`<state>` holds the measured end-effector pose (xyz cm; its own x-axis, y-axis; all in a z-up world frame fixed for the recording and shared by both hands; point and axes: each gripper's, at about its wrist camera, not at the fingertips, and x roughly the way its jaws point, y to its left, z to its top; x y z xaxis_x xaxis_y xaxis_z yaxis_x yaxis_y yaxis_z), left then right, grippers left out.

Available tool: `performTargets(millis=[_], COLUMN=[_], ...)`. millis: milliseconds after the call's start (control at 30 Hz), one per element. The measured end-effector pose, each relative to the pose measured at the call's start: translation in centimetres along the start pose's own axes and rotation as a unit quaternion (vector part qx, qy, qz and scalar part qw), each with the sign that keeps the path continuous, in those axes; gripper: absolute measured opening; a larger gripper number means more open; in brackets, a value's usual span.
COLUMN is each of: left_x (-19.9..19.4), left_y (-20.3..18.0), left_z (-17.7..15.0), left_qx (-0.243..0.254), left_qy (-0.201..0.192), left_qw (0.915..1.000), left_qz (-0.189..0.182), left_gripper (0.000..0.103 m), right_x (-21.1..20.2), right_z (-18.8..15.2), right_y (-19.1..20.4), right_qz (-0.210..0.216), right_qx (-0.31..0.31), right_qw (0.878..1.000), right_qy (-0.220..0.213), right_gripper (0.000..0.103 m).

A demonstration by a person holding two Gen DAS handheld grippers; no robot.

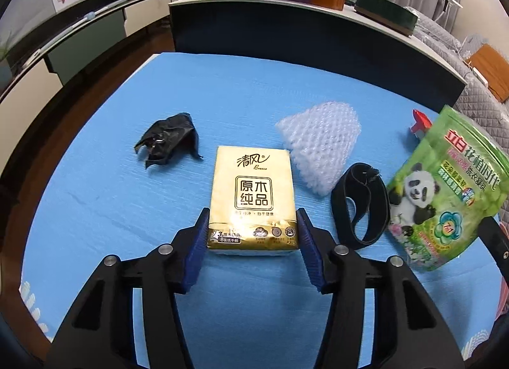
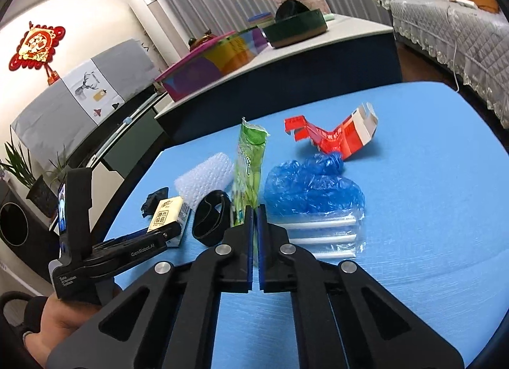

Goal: Collect trash
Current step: 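Grasp the gold tissue pack with the left gripper while the right grasps the green snack bag, then carry the tissue pack and green snack bag over the pink bin and open both grippers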

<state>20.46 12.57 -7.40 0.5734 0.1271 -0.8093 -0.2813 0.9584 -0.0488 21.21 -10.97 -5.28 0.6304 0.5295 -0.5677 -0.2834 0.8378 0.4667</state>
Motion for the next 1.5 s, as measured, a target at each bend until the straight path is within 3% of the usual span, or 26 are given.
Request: performTargets(millis=[700, 1500], left_x=[-6.1, -11.8], left_y=[-1.7, -6.0], left_z=[-0.2, -1.8], left_qx=[0.028, 0.085], left_qy=[-0.078, -0.137], left_qw=[0.9959, 0.9832], left_qz=[-0.034, -0.085], left_gripper=[0.052, 0.052], right_x=[-7.6, -18.0], right_z=[0.8, 5.2], right_y=[1.7, 0.0], right_qz=[-0.021, -0.128], right_qx=[-0.051, -0.121], right_qw=[0.997, 0.981], right_qy=[-0.053, -0.085], right_gripper=[0.001, 0.001])
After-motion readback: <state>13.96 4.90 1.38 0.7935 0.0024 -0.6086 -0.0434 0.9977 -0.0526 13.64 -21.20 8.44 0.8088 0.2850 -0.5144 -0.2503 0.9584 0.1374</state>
